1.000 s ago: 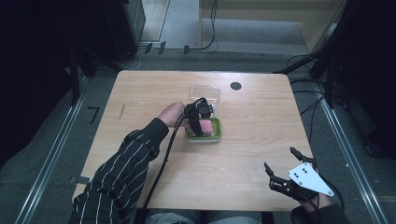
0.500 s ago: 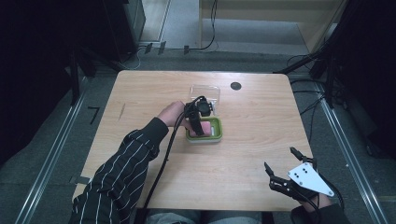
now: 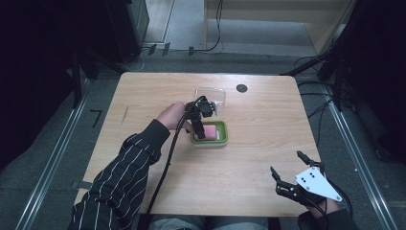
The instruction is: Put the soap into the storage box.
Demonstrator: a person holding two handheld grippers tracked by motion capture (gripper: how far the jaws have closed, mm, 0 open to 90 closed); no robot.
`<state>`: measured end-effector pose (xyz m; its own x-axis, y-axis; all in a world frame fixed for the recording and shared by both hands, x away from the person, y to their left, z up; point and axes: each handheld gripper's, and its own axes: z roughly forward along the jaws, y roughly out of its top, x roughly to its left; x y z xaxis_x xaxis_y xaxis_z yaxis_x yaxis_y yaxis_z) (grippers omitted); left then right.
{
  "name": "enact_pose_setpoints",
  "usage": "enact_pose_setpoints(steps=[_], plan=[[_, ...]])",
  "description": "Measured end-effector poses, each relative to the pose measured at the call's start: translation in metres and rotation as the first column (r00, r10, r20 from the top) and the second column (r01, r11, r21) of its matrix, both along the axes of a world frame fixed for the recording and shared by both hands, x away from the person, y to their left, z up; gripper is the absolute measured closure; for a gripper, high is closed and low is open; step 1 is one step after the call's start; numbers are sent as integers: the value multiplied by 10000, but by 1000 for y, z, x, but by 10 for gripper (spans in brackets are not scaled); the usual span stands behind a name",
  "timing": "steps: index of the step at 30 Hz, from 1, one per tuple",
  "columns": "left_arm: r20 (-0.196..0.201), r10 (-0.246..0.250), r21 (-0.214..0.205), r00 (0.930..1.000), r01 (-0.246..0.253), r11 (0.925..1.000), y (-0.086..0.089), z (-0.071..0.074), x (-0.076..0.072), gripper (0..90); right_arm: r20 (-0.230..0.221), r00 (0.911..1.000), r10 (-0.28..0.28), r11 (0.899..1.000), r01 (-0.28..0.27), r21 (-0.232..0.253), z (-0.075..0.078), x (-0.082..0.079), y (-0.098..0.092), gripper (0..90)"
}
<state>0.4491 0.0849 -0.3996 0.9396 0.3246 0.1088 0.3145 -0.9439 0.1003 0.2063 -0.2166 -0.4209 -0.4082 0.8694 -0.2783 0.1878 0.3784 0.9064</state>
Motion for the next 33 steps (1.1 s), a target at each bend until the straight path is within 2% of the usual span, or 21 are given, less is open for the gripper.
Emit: enact_pose_setpoints(steps=[3, 8, 19, 25, 33], plan=[[117, 25, 145, 9999, -27, 9999, 3, 4, -4, 113, 6, 10000, 5, 10000, -5, 3, 0, 0, 0, 130], [28, 49, 553, 10000, -50, 9985, 10, 5, -12, 107, 7, 10000, 30, 10000, -30, -1, 0, 0, 0, 130], [-138, 599, 703, 9981, -588, 9958, 29, 5, -31, 77, 16, 9999, 122, 9999, -122, -38, 0, 1, 1, 130], [-275, 963, 758, 9950, -940, 9927, 40, 2, -41, 74, 16, 9999, 124, 9999, -124, -58, 0, 1, 2, 130], [-421, 1207, 887, 9918, -1166, 9892, 50, -4, -57, 72, 15, 9999, 143, 9999, -143, -89, 0, 2, 2, 130]])
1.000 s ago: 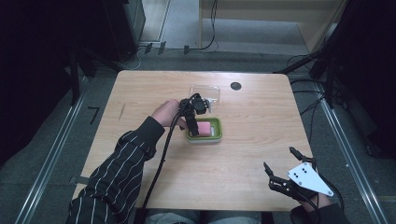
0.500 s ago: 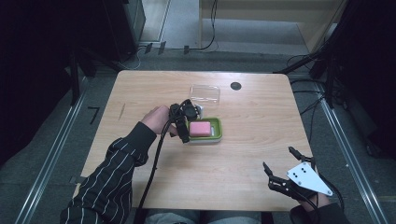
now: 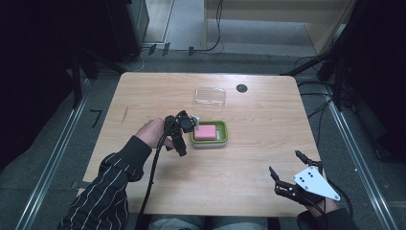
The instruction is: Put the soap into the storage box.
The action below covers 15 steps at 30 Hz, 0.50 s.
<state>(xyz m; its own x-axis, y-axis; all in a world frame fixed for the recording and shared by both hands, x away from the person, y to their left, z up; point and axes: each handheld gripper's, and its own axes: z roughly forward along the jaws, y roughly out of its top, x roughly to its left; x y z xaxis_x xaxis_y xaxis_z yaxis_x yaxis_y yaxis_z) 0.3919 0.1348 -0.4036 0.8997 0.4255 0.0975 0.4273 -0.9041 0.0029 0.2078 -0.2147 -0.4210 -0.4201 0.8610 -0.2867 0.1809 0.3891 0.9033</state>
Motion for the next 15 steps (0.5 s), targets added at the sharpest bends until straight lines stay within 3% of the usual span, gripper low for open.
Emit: enact_pose_setpoints(steps=[15], plan=[[-454, 485, 153, 9978, -479, 9987, 22, -12, -24, 50, -18, 10000, 39, 10000, -39, -15, 0, 0, 0, 131]])
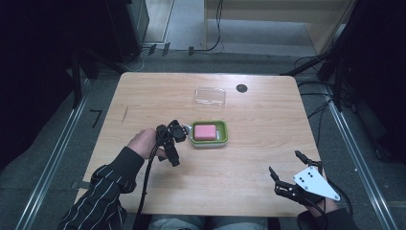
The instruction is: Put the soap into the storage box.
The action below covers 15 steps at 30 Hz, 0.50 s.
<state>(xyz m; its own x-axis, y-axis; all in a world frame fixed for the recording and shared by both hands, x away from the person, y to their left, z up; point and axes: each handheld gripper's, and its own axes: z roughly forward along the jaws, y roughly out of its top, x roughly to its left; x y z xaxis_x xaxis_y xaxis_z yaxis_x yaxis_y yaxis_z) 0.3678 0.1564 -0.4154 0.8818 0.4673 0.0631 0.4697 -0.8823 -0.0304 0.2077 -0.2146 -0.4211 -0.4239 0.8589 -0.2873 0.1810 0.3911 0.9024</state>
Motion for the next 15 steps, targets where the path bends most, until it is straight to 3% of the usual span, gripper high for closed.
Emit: enact_pose_setpoints(steps=[8, 15], plan=[[-302, 99, -18, 9995, -100, 9999, 10, -9, -14, 50, -8, 10000, 8, 10000, -8, 0, 0, 0, 0, 131], [-263, 194, 29, 9995, -193, 9998, 15, -18, -29, 58, -2, 10000, 27, 10000, -27, -13, 0, 0, 0, 130]])
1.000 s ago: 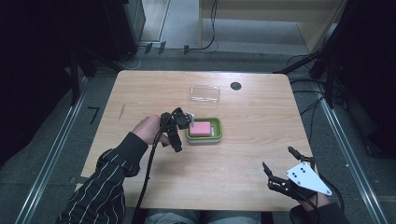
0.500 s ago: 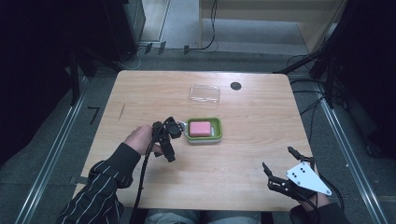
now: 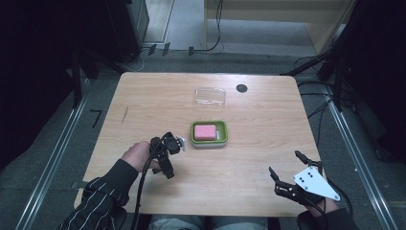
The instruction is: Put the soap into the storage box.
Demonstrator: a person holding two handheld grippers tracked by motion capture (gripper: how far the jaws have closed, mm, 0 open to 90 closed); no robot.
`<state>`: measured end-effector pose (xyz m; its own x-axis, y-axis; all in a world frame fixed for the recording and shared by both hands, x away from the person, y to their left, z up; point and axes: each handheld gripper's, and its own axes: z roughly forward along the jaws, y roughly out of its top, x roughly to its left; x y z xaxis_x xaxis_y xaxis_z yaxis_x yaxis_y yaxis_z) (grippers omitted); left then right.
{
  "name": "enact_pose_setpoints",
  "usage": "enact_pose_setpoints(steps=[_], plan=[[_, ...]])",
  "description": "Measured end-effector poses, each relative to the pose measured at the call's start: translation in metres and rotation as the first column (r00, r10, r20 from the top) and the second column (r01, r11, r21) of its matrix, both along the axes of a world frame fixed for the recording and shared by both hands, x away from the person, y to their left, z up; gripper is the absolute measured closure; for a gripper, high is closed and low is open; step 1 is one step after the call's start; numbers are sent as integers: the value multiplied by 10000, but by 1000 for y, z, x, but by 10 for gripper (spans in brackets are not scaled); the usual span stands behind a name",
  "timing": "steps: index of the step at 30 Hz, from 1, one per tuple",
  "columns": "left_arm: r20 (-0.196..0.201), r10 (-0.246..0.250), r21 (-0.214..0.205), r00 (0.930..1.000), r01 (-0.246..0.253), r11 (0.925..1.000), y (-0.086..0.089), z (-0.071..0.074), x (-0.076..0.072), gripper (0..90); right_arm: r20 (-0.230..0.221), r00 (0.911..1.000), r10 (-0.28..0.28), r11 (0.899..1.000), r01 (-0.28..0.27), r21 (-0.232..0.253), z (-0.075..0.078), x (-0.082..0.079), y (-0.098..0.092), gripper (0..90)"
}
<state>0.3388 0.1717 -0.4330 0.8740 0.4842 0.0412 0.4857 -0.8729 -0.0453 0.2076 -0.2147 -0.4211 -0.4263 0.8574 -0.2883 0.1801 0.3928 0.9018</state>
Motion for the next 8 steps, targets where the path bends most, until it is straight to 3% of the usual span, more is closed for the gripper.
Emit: enact_pose_setpoints(steps=[8], plan=[[13, 51, -333, 10000, -51, 9994, 4, -3, -10, 64, 5, 10000, 2, 10000, -2, 12, 0, 0, 0, 130]])
